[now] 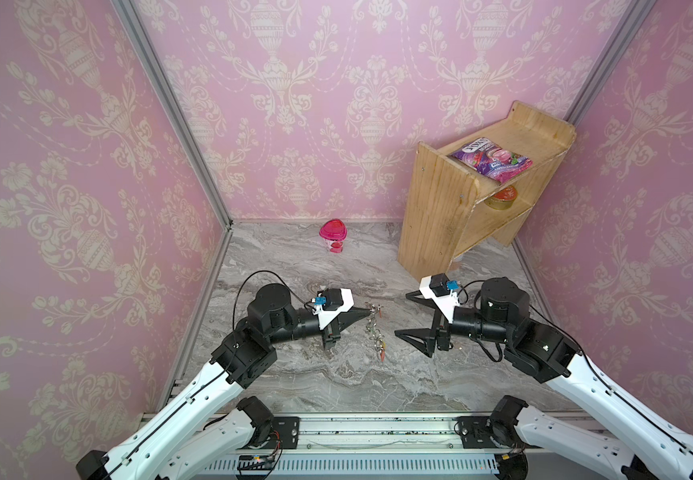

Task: Put the keys on the keyring
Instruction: 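Open the right gripper and draw it back from the plate, then move the right gripper down over the black-tagged key on the table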

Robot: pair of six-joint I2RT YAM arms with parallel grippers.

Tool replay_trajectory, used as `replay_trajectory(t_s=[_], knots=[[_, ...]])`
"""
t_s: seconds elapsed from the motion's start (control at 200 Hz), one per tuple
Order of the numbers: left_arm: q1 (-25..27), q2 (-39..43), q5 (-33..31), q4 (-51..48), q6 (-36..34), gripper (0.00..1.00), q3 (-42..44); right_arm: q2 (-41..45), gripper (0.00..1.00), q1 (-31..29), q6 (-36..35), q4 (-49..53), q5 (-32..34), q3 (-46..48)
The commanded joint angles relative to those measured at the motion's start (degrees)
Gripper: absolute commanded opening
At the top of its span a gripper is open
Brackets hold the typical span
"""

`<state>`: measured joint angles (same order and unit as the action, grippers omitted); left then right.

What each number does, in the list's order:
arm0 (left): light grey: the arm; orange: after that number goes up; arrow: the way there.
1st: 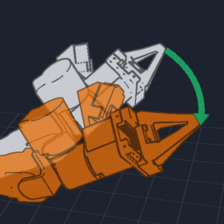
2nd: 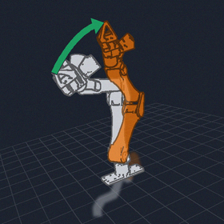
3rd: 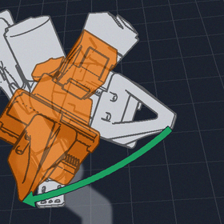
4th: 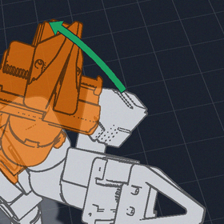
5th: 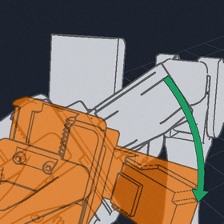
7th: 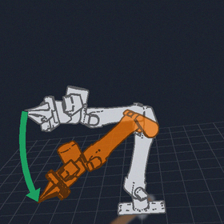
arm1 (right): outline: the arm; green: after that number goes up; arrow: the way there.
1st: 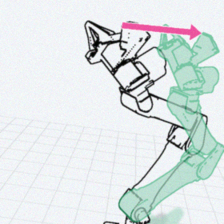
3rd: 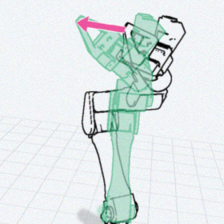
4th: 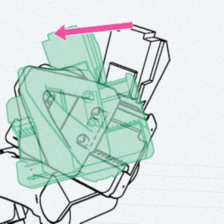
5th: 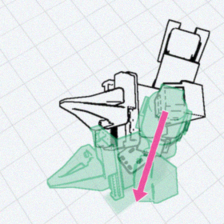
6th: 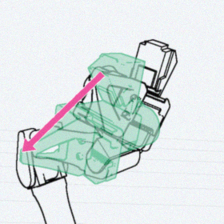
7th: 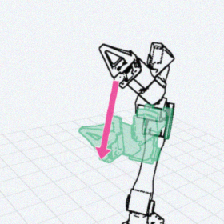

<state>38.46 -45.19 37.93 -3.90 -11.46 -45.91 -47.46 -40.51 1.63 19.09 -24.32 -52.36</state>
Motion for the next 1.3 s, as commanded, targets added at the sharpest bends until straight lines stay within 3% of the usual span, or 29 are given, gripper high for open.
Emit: replay_trajectory(t_s=[0.0, 0.23, 0.455, 0.585, 0.716, 0.891, 1.051, 1.291], knots=[[0.3, 2.8, -3.5, 2.6, 2.0, 0.00, 2.2, 1.8, 1.00, -0.1, 9.6, 4.0, 6.5, 2.6], [0.3, 6.9, -6.4, 3.9, 6.8, 0.00, 9.1, -2.7, 0.99, 0.0, 25.1, 15.0, 18.2, 3.7], [0.2, 9.4, -9.1, 3.0, 7.4, 0.00, 12.7, -7.1, 0.99, 1.0, 42.5, 20.4, 32.2, 9.5], [0.3, 9.0, -8.8, 2.3, 6.9, 0.00, 12.8, -10.8, 0.96, 3.3, 51.5, 25.7, 36.6, 10.9], [0.2, 8.0, -8.7, 2.6, 6.5, 0.00, 13.0, -11.5, 0.90, 6.1, 57.9, 25.5, 36.4, 13.6], [0.2, 6.4, -8.7, 2.9, 6.7, 0.00, 13.0, -9.6, 0.74, 13.2, 62.9, 23.4, 33.7, 17.1], [-0.1, 4.5, -8.1, 3.4, 6.8, 0.00, 12.6, -10.2, 0.58, 18.4, 63.1, 19.5, 31.6, 19.0], [-0.6, 3.1, -8.1, 3.5, 7.3, 0.00, 12.5, -15.4, 0.48, 20.9, 61.5, 14.4, 28.7, 18.7]])
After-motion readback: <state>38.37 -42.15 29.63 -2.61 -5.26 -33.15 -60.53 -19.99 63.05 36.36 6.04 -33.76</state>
